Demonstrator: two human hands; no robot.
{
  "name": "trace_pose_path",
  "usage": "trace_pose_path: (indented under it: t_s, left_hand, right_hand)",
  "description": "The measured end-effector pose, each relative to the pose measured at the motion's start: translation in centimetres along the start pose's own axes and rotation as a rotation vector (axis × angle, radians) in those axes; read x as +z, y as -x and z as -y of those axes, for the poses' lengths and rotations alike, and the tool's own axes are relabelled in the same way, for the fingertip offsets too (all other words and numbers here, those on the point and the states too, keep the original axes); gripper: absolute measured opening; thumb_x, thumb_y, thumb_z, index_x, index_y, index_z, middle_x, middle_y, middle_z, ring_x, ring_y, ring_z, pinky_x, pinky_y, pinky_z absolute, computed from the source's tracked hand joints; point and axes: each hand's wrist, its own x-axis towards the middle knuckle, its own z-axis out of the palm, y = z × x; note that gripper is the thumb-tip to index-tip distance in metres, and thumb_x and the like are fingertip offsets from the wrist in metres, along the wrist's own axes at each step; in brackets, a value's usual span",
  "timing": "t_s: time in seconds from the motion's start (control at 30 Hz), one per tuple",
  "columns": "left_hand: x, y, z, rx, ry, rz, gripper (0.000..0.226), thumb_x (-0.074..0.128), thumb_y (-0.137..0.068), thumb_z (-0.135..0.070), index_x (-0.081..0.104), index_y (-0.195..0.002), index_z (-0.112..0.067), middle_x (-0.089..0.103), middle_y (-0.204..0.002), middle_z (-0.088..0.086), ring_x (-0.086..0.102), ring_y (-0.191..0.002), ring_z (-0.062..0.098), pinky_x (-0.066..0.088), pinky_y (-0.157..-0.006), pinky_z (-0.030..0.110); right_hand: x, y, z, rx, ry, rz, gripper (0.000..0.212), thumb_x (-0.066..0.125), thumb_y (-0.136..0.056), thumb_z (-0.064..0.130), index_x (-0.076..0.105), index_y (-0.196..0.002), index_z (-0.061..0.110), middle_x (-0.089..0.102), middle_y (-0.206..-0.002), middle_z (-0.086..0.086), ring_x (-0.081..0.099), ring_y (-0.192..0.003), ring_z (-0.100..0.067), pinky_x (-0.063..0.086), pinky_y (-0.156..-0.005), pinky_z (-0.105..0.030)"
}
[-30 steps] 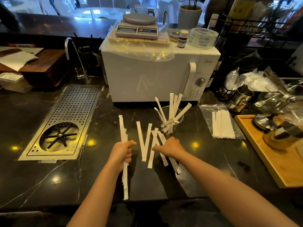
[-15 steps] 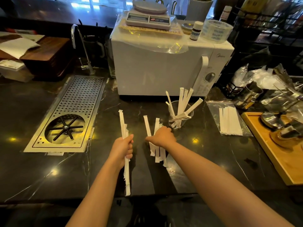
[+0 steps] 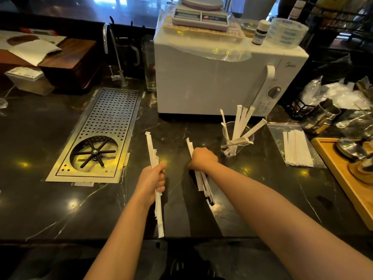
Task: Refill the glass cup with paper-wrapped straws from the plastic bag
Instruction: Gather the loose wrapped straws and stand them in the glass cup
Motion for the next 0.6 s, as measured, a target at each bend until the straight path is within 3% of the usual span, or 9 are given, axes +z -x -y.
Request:
trace_pose_path:
  t_s: [0.23,0.43,0.6]
  left_hand:
    - [0.4,-0.5,-0.6,0.009,-0.006,0.026,0.032,0.044,-0.092,-0.018,0.041,-0.060,-0.014,0.030,-0.029,-0.007,0.026,-0.026,0.002,0.022,-0.027,0.014]
    - [0.8,-0.9,-0.6,0.012,-0.015,0.042,0.029,0.045,-0.092,-0.018,0.046,-0.063,-0.012,0.033,-0.029,-0.006,0.028,-0.026,0.003,0.025,-0.027,0.014]
    - [1.1,-1.4,-0.8,0.030,-0.029,0.052,0.025,0.052,-0.089,-0.018,0.049,-0.065,-0.014,0.034,-0.039,-0.008,0.029,-0.029,0.003,0.026,-0.031,0.013]
  right_hand:
    - [0.0,-0.5,-0.1,-0.049,0.011,0.035,0.034,0.060,-0.082,0.012,0.053,-0.113,0.002,0.059,-0.117,-0.016,0.058,-0.106,-0.033,0.045,-0.076,-0.034]
    - [0.0,-0.9,-0.5,-0.076,0.011,0.095,0.031,0.063,-0.080,0.015,0.055,-0.106,0.000,0.050,-0.091,-0.011,0.056,-0.086,-0.029,0.049,-0.077,-0.035]
    - [-0.3,-1.1,-0.6,-0.102,0.002,0.109,0.030,0.063,-0.080,0.013,0.054,-0.104,-0.002,0.048,-0.087,-0.011,0.050,-0.078,-0.025,0.044,-0.064,-0.031]
